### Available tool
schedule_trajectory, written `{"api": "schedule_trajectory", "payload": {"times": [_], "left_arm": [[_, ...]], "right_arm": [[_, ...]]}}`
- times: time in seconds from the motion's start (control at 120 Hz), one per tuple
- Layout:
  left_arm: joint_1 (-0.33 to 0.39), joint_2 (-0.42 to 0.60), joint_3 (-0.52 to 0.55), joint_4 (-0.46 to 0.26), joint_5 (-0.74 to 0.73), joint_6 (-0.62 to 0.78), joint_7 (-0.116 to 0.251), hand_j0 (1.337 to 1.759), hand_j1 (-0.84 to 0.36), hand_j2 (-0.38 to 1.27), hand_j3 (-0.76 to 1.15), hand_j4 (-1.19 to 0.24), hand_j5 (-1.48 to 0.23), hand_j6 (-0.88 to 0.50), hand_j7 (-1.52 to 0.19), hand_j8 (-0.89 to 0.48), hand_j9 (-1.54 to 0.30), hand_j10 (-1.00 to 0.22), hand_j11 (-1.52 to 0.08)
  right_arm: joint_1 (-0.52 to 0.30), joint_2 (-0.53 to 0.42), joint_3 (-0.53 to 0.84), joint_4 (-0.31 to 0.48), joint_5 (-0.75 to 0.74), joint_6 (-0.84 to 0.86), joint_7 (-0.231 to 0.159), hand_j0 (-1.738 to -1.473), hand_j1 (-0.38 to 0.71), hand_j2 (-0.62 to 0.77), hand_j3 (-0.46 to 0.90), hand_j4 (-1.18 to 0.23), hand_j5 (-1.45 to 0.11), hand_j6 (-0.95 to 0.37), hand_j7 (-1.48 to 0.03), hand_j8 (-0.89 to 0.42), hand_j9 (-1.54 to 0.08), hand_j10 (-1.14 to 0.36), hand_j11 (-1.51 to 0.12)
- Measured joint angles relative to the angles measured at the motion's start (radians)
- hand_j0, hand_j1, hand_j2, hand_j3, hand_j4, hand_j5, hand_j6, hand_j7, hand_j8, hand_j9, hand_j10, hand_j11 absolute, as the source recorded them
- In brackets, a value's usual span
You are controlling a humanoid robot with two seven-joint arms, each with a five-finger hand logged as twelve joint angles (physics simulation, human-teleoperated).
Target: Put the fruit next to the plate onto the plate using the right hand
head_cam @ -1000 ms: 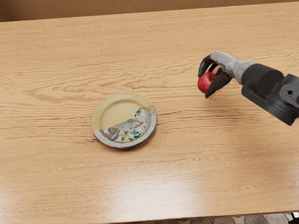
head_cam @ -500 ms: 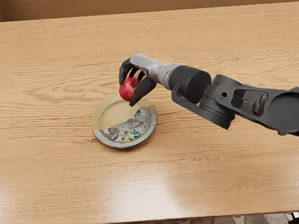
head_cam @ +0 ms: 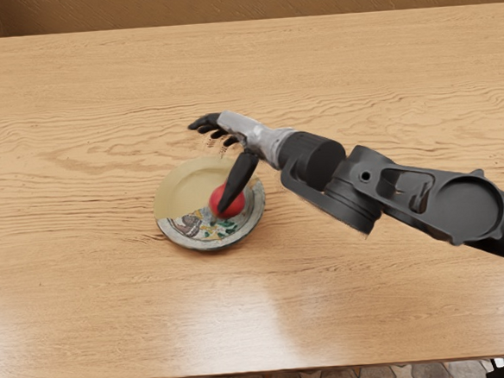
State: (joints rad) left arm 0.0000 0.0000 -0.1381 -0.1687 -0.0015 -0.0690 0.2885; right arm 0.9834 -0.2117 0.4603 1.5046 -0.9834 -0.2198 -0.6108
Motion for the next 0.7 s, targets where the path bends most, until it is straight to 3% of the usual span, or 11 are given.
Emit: {"api": "schedule_trajectory", "payload": {"times": [0.183,0.367,0.45,0.55,0.7], "left_arm": [[0.0,0.0,0.0,0.0,0.0,0.0,0.0,1.658,0.34,0.0,0.0,-0.01,-0.01,-0.01,-0.01,-0.01,-0.01,-0.01,-0.01],[0.0,0.0,0.0,0.0,0.0,0.0,0.0,1.658,0.34,0.0,0.0,-0.01,-0.01,-0.01,-0.01,-0.01,-0.01,-0.01,-0.01],[0.0,0.0,0.0,0.0,0.0,0.0,0.0,1.658,0.34,0.0,0.0,-0.01,-0.01,-0.01,-0.01,-0.01,-0.01,-0.01,-0.01],[0.0,0.0,0.0,0.0,0.0,0.0,0.0,1.658,0.34,0.0,0.0,-0.01,-0.01,-0.01,-0.01,-0.01,-0.01,-0.01,-0.01],[0.0,0.0,0.0,0.0,0.0,0.0,0.0,1.658,0.34,0.0,0.0,-0.01,-0.01,-0.01,-0.01,-0.01,-0.01,-0.01,-0.01]], "right_arm": [[-0.108,-0.046,0.218,-0.001,0.079,0.097,0.0,-1.658,-0.28,0.03,0.0,-0.08,-0.13,-0.05,-0.11,-0.03,-0.12,-0.05,-0.12],[-0.277,-0.09,0.533,-0.006,0.236,0.568,0.0,-1.658,-0.32,0.01,0.0,-0.03,-0.05,-0.02,-0.05,-0.01,-0.05,-0.02,-0.05],[-0.362,-0.096,0.713,-0.057,0.353,0.713,0.0,-1.658,-0.33,0.01,0.0,-0.02,-0.04,-0.01,-0.03,-0.01,-0.03,-0.01,-0.03],[-0.436,-0.104,0.857,-0.116,0.458,0.785,0.0,-1.658,-0.34,0.01,0.0,-0.01,-0.02,-0.01,-0.02,0.0,-0.02,-0.01,-0.02],[-0.577,-0.143,0.973,-0.145,0.61,0.82,0.0,-1.658,-0.34,0.0,0.0,-0.01,-0.01,0.0,-0.01,0.0,-0.01,0.0,-0.01]]}}
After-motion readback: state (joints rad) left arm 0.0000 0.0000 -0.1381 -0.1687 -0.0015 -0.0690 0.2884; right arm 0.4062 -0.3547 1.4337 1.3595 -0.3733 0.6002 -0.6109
